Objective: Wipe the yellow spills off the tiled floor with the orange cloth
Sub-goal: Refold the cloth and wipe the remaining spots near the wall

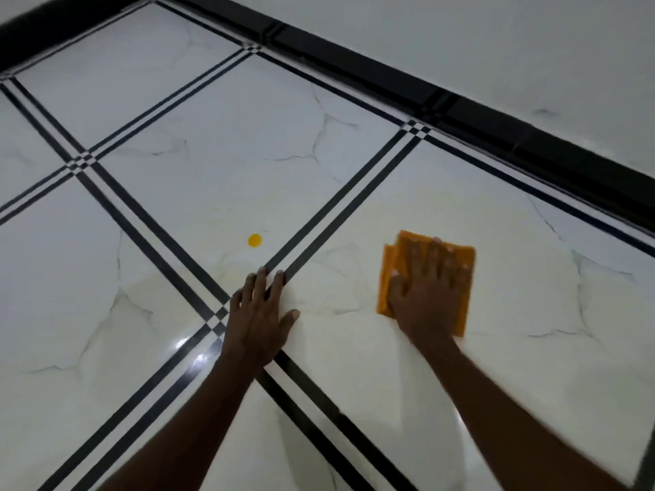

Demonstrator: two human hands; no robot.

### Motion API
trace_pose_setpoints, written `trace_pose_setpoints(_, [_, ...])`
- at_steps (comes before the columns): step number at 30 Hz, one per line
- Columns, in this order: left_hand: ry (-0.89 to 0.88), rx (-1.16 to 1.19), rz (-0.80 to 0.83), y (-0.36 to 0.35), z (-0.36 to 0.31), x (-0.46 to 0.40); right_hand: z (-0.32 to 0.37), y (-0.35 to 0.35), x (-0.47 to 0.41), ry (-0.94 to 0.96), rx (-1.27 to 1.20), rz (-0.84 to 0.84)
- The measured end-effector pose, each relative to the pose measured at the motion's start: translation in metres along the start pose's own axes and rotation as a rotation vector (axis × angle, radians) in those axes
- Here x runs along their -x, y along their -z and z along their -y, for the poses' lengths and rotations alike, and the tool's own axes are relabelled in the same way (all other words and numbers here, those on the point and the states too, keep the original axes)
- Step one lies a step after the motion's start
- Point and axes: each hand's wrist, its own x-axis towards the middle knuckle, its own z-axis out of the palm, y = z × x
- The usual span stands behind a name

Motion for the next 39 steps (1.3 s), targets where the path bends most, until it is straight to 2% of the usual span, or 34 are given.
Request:
trace_pose_setpoints(2, [0.044, 0.018, 0.01, 0.001, 0.008, 0.005, 0.015, 0.003, 0.038, -0.106, 0.007, -0.01])
trace_pose_setpoints(3, [0.075, 0.043, 0.011, 0.0, 0.011, 0.007, 0.033, 0.0, 0.053, -0.054, 0.013, 0.029])
trace_pose_setpoints(6, [0.176, 0.098, 0.02, 0.004, 0.026, 0.009, 0.098, -0.017, 0.053, 0.314, -0.014, 0.097])
trace_pose_setpoints(9, [0.21, 0.098, 0.037, 0.011, 0.05, 0.003, 0.119, -0.024, 0.009, 0.482, -0.012, 0.116])
trace_pose_setpoints(13, [0.242, 0.084, 0.129, 0.017, 0.072, -0.006, 0.083, -0.02, -0.038, 0.403, 0.061, 0.098])
trace_pose_setpoints(15, [0.196, 0.068, 0.261, 0.02, 0.079, -0.008, 0.102, -0.02, -0.064, 0.329, 0.071, 0.102])
trace_pose_setpoints(17, [0.13, 0.061, 0.367, 0.029, 0.085, -0.008, 0.15, -0.024, -0.082, 0.411, 0.033, 0.128])
trace_pose_setpoints(19, [0.126, 0.074, 0.333, 0.041, 0.097, -0.003, 0.212, -0.03, -0.076, 0.621, 0.007, 0.222])
trace_pose_setpoints(21, [0.186, 0.1, 0.254, 0.036, 0.104, 0.009, 0.246, -0.038, -0.042, 0.784, 0.046, 0.263])
trace_pose_setpoints(24, [0.287, 0.123, 0.196, 0.022, 0.109, 0.029, 0.218, -0.044, 0.025, 0.94, 0.04, 0.241])
trace_pose_setpoints(26, [0.287, 0.146, 0.175, 0.014, 0.113, 0.031, 0.176, -0.037, 0.033, 0.962, 0.031, 0.242])
trace_pose_setpoints(28, [0.276, 0.159, 0.157, 0.012, 0.114, 0.03, 0.158, -0.035, -0.003, 0.885, 0.064, 0.208])
trace_pose_setpoints(31, [0.279, 0.19, 0.156, 0.011, 0.112, 0.028, 0.197, -0.033, -0.075, 0.681, 0.066, 0.197])
trace_pose_setpoints(33, [0.296, 0.228, 0.176, 0.012, 0.112, 0.028, 0.241, -0.034, -0.08, 0.653, 0.012, 0.247])
trace_pose_setpoints(36, [0.338, 0.269, 0.157, 0.013, 0.12, 0.037, 0.276, -0.049, -0.015, 0.88, -0.002, 0.249])
trace_pose_setpoints(39, [0.363, 0.228, 0.134, 0.012, 0.135, 0.051, 0.247, -0.054, 0.048, 1.047, -0.029, 0.23])
